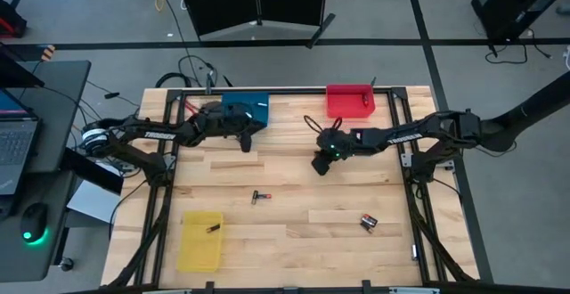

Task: Sort batteries
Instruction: Put the black-brown battery into the yellow bin

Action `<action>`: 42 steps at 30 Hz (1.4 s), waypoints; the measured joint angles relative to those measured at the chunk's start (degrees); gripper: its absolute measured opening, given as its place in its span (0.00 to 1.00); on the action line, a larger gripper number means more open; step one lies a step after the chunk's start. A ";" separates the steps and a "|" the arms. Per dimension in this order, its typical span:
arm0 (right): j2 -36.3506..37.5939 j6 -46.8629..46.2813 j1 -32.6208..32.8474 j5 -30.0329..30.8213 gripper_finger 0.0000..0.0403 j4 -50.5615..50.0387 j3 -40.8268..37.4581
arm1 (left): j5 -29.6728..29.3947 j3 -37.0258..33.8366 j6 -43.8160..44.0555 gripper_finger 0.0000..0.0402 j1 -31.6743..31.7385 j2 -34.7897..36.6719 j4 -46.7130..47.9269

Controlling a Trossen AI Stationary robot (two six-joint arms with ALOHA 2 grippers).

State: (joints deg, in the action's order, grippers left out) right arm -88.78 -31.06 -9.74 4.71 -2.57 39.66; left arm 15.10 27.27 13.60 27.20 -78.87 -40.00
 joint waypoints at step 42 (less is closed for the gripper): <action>0.16 26.13 16.25 4.46 0.14 60.05 -3.61 | -0.49 10.81 -0.67 0.35 -24.67 -9.79 -12.84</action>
State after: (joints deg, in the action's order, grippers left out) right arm -88.62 -4.93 6.51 9.17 57.47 36.05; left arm 14.61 38.08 12.92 2.53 -88.66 -52.84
